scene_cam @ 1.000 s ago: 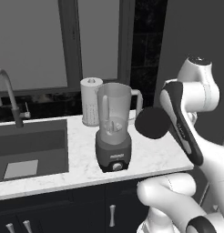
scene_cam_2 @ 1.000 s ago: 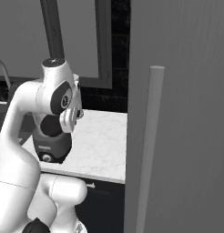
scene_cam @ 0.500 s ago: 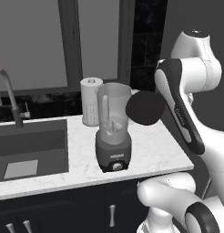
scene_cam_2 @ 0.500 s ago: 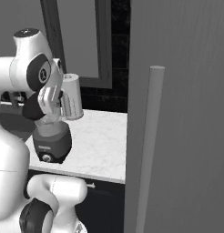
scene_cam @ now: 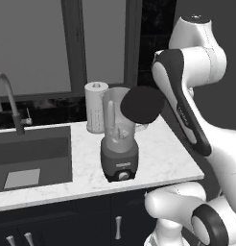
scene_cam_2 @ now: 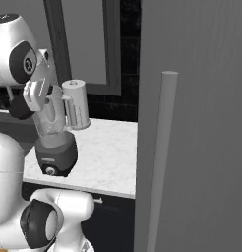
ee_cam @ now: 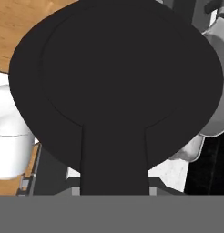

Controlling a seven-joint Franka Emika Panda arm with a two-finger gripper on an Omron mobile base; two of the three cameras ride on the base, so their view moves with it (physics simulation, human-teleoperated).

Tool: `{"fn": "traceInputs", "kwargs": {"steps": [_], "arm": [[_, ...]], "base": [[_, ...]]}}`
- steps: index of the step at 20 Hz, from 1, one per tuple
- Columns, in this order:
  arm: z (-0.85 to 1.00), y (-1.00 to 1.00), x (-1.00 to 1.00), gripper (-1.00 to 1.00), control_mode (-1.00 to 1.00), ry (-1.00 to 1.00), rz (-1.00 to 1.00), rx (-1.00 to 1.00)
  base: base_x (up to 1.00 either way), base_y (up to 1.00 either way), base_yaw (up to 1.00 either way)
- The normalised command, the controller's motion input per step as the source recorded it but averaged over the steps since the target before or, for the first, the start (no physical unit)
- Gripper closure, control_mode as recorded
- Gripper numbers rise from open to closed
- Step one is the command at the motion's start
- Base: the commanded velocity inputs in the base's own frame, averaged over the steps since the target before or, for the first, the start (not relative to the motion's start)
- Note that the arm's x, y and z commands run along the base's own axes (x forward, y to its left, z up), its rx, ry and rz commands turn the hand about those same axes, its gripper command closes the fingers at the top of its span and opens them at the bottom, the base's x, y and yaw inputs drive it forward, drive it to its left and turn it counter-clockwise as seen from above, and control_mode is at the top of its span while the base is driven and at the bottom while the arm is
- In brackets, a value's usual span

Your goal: Close the lid blender by securely placing the lid on top.

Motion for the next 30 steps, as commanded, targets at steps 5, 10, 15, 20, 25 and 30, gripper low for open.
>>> {"fn": "traceInputs", "kwargs": {"steps": [5,10,15,20,25,30], "arm": [[0.0,0.63,0.62,1.0,-1.0,0.0,-0.05,0.0],[0.0,0.34,0.85,1.0,-1.0,0.01,-0.07,0.0],[-0.04,0.0,0.86,1.0,-1.0,0.05,-0.02,0.0],[-0.25,0.0,0.73,1.0,-1.0,0.06,0.0,0.0],[-0.18,-0.2,0.56,1.0,-1.0,0.03,0.0,0.0],[-0.17,-0.37,0.08,1.0,-1.0,0.0,0.0,-0.01]], "base": [[0.0,0.0,0.0],[0.0,0.0,0.0],[0.0,0.0,0.0],[0.0,0.0,0.0],[0.0,0.0,0.0],[0.0,0.0,0.0]]}}
